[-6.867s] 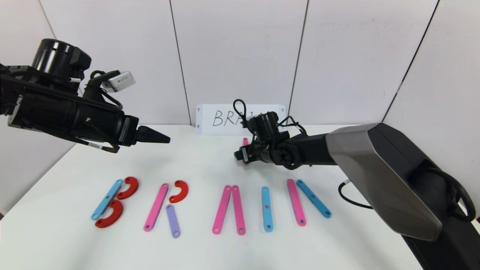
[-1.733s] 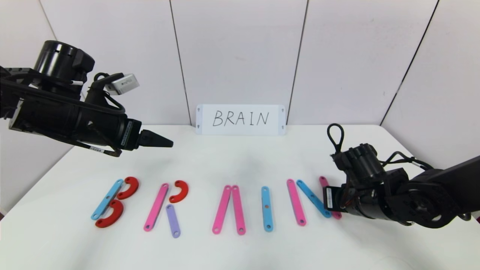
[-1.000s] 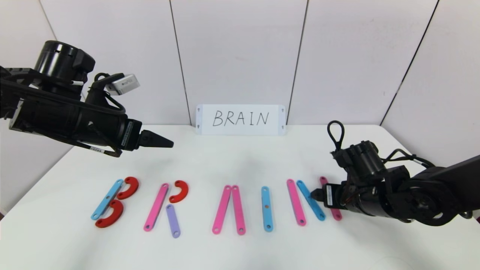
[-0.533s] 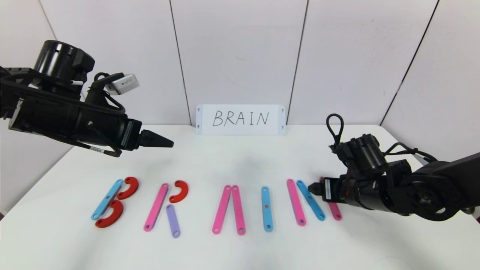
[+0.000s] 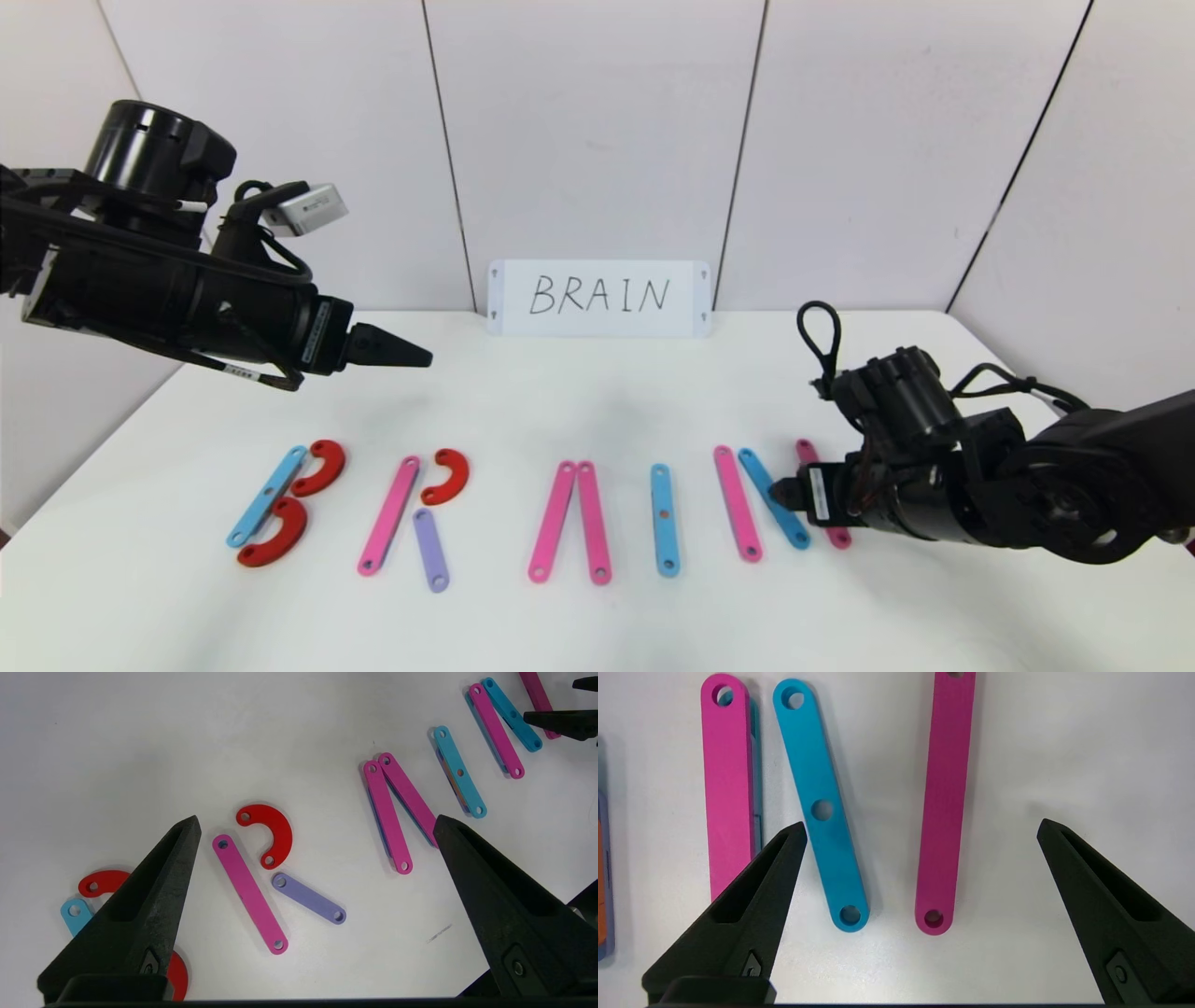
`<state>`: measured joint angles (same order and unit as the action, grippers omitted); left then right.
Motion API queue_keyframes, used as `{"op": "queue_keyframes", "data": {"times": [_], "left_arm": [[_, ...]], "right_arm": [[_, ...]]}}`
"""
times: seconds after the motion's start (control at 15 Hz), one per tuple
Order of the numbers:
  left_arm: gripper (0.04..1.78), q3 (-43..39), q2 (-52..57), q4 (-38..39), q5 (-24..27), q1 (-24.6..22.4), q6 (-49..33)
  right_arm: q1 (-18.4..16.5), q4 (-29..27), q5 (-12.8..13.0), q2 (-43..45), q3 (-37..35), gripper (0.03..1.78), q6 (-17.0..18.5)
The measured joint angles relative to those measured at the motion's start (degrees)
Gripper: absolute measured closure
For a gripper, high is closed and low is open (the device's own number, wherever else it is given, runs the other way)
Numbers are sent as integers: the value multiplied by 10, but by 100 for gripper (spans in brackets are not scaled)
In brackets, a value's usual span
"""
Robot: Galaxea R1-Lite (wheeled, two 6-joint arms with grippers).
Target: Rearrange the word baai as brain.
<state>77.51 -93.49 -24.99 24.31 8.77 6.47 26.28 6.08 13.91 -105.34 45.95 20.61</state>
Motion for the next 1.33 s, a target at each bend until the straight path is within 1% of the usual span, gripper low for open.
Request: {"op": "queue_keyframes", "data": {"times": [0.27, 0.53, 0.67, 0.87, 1.0, 1.33], "left_arm": [[8, -1, 0, 1, 0, 0, 0], [8, -1, 0, 1, 0, 0, 0], [8, -1, 0, 0, 0, 0, 0], [8, -1, 0, 0, 0, 0, 0], [8, -1, 0, 0, 0, 1, 0], [8, -3, 0, 1, 0, 4, 0]], "right_arm": [[15, -1, 0, 0, -8, 8, -3], [24, -1, 1, -2, -21, 8, -8], [24, -5, 3, -1, -26, 8, -14], [24, -31, 5, 0, -25, 8, -14], [23, -34, 13, 3, -27, 8, -15], [9, -39, 15, 11, -31, 8, -15]]}}
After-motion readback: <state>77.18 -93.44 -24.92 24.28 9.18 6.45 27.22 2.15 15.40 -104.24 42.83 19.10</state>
